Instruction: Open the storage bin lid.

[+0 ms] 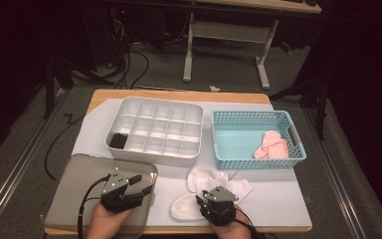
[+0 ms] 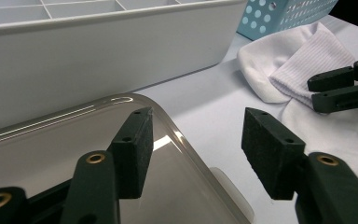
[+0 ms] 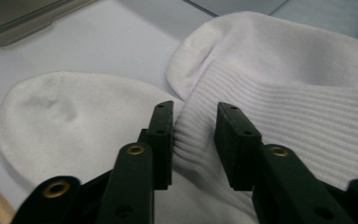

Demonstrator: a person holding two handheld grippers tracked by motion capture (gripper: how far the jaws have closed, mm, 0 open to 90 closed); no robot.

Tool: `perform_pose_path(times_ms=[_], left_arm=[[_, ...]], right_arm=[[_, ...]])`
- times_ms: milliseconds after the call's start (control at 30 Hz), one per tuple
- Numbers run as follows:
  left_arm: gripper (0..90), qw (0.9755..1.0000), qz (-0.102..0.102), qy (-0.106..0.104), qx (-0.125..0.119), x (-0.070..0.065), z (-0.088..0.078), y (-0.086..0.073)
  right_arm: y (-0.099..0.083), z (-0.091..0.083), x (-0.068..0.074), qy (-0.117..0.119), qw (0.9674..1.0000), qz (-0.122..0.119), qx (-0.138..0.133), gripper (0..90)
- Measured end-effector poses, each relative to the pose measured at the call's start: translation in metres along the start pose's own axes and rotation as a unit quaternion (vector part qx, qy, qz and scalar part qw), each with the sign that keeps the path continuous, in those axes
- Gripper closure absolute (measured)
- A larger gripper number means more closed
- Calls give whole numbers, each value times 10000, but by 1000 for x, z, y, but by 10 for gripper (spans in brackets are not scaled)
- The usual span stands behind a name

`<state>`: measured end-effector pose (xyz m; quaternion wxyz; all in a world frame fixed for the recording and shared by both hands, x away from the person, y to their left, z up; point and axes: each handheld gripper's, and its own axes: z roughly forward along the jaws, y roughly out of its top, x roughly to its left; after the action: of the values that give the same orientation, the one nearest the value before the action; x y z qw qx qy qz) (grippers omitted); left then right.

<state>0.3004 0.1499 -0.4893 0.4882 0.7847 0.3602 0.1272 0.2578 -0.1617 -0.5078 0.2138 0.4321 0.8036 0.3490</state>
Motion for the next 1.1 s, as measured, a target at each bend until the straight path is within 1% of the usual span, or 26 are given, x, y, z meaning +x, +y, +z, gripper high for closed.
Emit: perform_pose_path(times_ms=[33,67,100,133,267,300,333,367,433,533,567,600,633,667,700,733,767,800,833,867,900,967,1000,1033,1067,1100], left_arm=[[439,10000,0,0,0,0,0,0],[439,10000,3,-11,-14,-1,1,0],[439,10000,3,-11,-14,-1,1,0],[440,10000,6,-19,4,-2,1,0],[443,10000,46,-30,23,-4,3,0],[446,10000,45,-39,28,-6,3,0],[447,10000,45,-39,28,-6,3,0],[448,9999,85,-61,70,-8,5,-1],[449,9998,135,-83,120,-11,7,-1],[451,9996,203,-117,180,-15,11,-1],[453,9996,203,-117,180,-15,11,-1],[453,9995,222,-125,200,-16,12,-1],[455,9992,264,-153,244,-20,14,-2],[457,9992,264,-153,244,-20,14,-2],[457,9996,-118,-255,105,-27,18,-3],[459,9996,-20,-234,131,-28,20,-2],[459,9995,90,-231,178,-29,21,-2],[460,9993,167,-242,237,-31,22,-1],[462,9985,350,-238,343,-31,23,0],[464,9981,375,-265,411,-36,27,2],[467,9981,375,-265,411,-36,27,2],[474,9973,446,-333,479,-47,32,6],[480,9973,446,-333,479,-47,32,6],[489,9964,492,-411,560,-54,35,8],[500,9964,492,-411,560,-54,35,8],[500,9955,526,-467,634,-58,36,9]], right_arm=[[0,0,0,0,10000,0,0,706],[0,0,0,-50,10000,13,3,760],[0,0,0,-50,10000,13,3,760],[0,0,-1,-81,10000,-6,4,796],[2,-4,-4,-69,9999,77,-73,801],[4,-12,-7,-102,9996,155,-232,799],[4,-12,-7,-102,9996,155,-232,799],[6,-20,-11,-152,9988,242,-388,797],[6,-29,-18,-244,9977,330,-531,794],[3,-42,-32,-427,9956,488,-674,788],[3,-42,-32,-427,9956,488,-674,788],[1,-45,-38,-474,9947,580,-704,786],[-3,-52,-49,-599,9926,738,-756,780],[-6,-55,-56,-647,9915,814,-788,777],[-6,-55,-56,-647,9915,814,-788,777],[-12,-60,-68,-777,9886,997,-817,773],[-12,-60,-68,-777,9886,997,-817,773],[-16,-61,-75,-836,9872,1069,-836,772],[-19,-62,-82,-893,9855,1181,-826,772],[-26,-62,-94,-1003,9830,1317,-799,770],[-26,-62,-94,-1003,9830,1317,-799,770],[-35,-61,-109,-1110,9796,1482,-778,768],[-36,-61,-112,-1137,9789,1503,-791,768],[-37,-61,-115,-1152,9786,1511,-791,768],[-37,-61,-115,-1152,9786,1511,-791,768],[-38,-62,-117,-1163,9785,1506,-802,769]])
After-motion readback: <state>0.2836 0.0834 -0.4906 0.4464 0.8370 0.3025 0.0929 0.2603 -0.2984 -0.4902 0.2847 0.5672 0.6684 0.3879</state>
